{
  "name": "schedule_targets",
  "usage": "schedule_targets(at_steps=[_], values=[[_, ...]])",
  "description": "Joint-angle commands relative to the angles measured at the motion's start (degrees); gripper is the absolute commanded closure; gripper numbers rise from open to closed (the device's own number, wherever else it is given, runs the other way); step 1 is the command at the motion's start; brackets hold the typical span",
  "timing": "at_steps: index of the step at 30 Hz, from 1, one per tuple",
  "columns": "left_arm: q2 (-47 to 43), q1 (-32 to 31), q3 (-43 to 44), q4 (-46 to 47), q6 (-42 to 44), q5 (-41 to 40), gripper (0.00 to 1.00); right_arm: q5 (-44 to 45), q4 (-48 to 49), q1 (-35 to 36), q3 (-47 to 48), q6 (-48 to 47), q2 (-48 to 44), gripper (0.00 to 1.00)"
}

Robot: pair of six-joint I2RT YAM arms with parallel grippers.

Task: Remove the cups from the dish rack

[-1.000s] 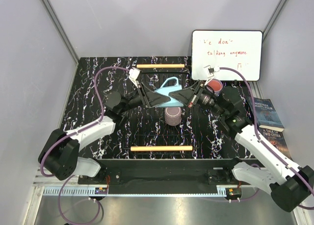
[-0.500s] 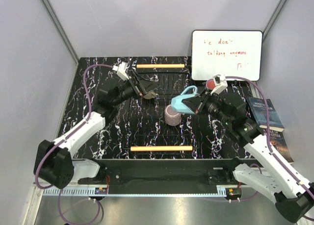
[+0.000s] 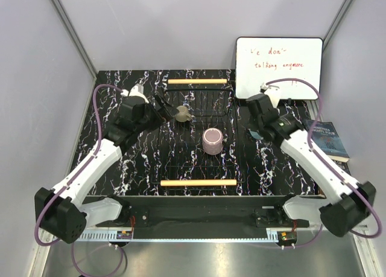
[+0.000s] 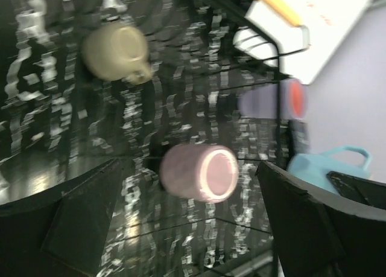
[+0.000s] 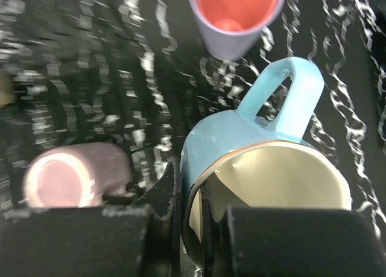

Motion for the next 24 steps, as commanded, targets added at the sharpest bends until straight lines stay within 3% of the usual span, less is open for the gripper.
schedule_targets(at_steps=[1,9,24], values=[[-0.80,0.03,2.66,-8.69,2.42,-7.14,0.01,5.12,0.37,-3.42,0.94,1.04,5.44,1.00],[-1.24,0.03,0.20,-9.13,2.69,-5.65,0.01,-0.52,5.30,-8.87,2.52,1.14,17.03,1.00],[-0.54,0.03,-1.38,-9.66,3.74,-5.03,0.01,-5.88,9.51,-11.86,2.00,1.92,27.94,1.00]])
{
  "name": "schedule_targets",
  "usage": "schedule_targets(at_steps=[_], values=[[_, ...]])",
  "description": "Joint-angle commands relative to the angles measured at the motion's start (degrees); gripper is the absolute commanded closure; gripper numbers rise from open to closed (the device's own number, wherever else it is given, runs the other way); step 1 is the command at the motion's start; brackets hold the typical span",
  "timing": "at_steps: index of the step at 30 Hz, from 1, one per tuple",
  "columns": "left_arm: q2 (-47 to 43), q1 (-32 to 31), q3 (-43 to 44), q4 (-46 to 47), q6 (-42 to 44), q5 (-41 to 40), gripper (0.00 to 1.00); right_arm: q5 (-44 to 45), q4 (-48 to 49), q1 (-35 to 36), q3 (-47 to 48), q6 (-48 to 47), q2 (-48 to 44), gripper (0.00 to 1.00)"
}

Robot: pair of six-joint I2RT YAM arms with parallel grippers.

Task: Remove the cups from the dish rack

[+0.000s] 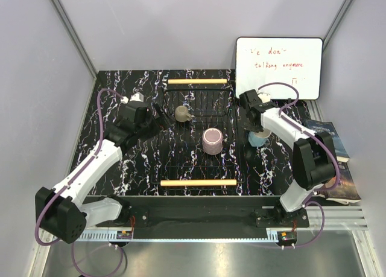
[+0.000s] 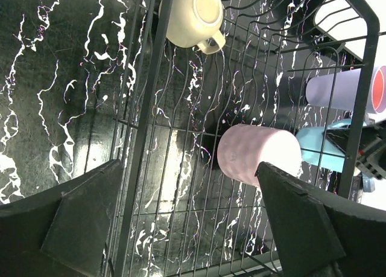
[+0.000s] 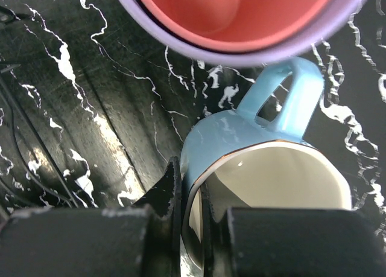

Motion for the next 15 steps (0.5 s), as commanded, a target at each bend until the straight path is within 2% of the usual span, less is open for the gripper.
schedule_targets(at_steps=[1,9,12,14,15], values=[[-0.43,0.03,-0.53,1.25,1.30,-0.35,0.01,-0.52,4.62,-1.05,0.60,0.59,1.46,1.00],[0.09,0.03,-0.53,1.34,1.91,-0.27,0.01,-2.19,5.85,-1.49,-0.02,0.42,2.61,1.00],[0.53,0.03,-0.10,1.16,2.61,-0.09,0.01,-2.63,6.12,-1.57,-0.63,0.24,0.68,0.88],[0.80,0.03,0.08,1.25,3.05,0.09,0.01,-2.55,6.03,-1.49,-1.07,0.24,-0.29,0.72],[1.23,0.03,0.25,1.25,3.14,0.26,0.01,-2.46,6.12,-1.49,-1.33,0.15,-1.43,0.69]])
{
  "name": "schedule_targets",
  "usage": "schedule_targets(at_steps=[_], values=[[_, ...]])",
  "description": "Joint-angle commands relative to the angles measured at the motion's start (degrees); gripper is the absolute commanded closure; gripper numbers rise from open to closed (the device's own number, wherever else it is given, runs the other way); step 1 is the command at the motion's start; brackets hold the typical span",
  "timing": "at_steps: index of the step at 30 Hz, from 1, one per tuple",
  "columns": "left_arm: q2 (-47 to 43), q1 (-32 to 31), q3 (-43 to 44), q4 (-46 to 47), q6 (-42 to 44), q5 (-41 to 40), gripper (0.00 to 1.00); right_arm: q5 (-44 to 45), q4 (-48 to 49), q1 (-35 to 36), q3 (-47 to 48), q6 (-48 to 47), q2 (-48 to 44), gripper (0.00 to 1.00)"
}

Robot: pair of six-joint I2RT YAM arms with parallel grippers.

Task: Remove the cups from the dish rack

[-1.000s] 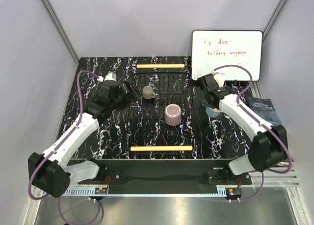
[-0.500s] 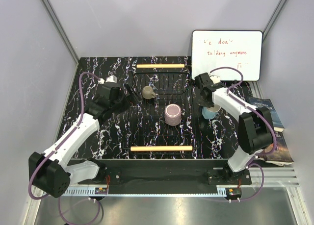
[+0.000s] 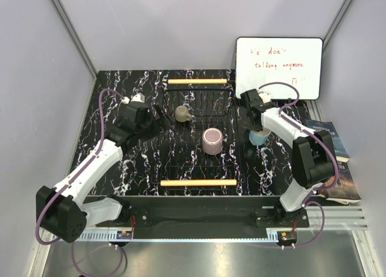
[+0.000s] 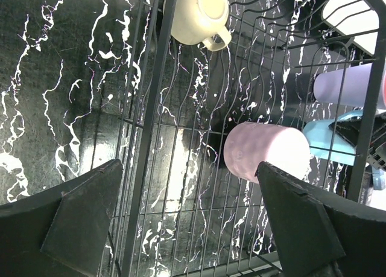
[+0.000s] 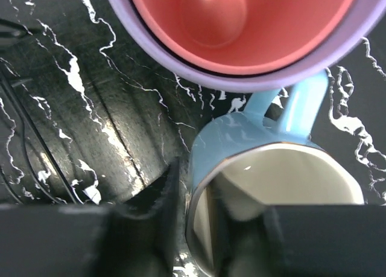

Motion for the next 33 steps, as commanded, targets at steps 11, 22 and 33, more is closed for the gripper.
schedule_targets(at_steps=[11,22,33], values=[[1.83,-1.54,2.98,0.96,3.78,-1.77,0.01,-3.89,3.28,0.00,-0.22,-0.37,-12.80,0.41],[9.55,-13.22,13.68,-1.75,12.74,-10.30,0.01,-15.66,7.58,5.09,0.66,-1.51,-31.88,0.28],[24.60,-20.71,24.95,-5.01,12.84,-16.54,0.01,-18.39,9.78,8.88,-4.43,-2.31,-36.98,0.27]])
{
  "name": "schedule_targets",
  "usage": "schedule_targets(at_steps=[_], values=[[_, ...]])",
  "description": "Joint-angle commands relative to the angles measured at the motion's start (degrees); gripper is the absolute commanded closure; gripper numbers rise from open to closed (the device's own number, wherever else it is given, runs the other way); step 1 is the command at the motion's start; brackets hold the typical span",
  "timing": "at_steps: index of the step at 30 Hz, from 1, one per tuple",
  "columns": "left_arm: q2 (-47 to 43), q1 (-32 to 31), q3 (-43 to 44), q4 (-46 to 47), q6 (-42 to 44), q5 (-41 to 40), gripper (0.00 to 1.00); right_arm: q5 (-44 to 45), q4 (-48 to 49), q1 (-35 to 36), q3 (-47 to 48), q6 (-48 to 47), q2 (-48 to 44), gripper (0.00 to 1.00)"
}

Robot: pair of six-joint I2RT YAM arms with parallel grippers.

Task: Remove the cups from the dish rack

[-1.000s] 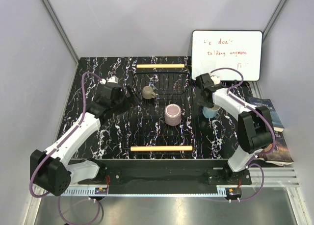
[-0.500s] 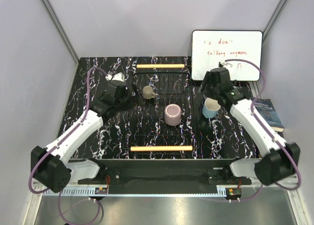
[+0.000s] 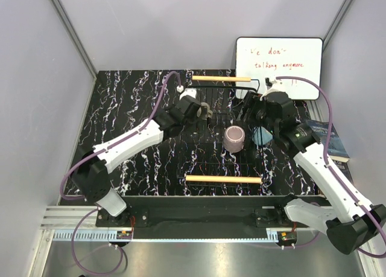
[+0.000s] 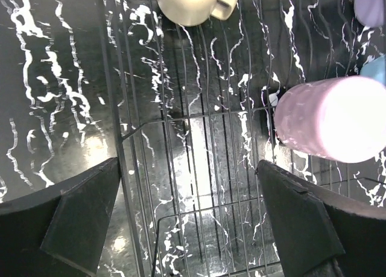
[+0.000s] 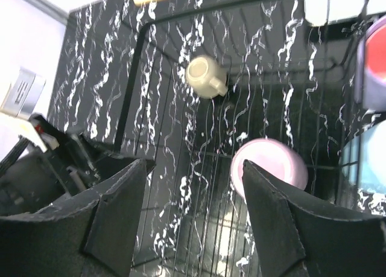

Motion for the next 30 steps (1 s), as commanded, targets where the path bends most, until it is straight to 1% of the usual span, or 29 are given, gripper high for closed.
schedule_targets(at_steps=[1,8,23,26,29,30], values=[[0.49,-0.49,2.40,1.44,-1.15,-2.23,0.01,-2.31,2.35,0.51,-2.36,-1.06,-1.60,0.27],[-3.63,-0.49,0.20,1.00,-2.73,-8.37,0.01,-3.01,4.11,0.51,-4.12,-1.33,-0.02,0.28],[-7.68,0.12,-1.39,0.38,-3.53,-11.02,0.01,-3.01,4.64,0.51,-4.12,-0.80,0.07,0.28],[-8.83,0.21,-0.86,0.47,-3.17,-11.72,0.01,-2.22,4.72,0.51,-4.04,-0.97,0.25,0.28],[-10.14,0.21,-0.25,0.99,-1.86,-12.95,0.01,0.23,4.37,0.42,-3.95,-2.11,-0.19,0.27],[-10.32,0.21,0.19,1.60,-1.33,-13.13,0.01,2.24,3.85,0.51,-3.86,-2.38,-0.37,0.27]])
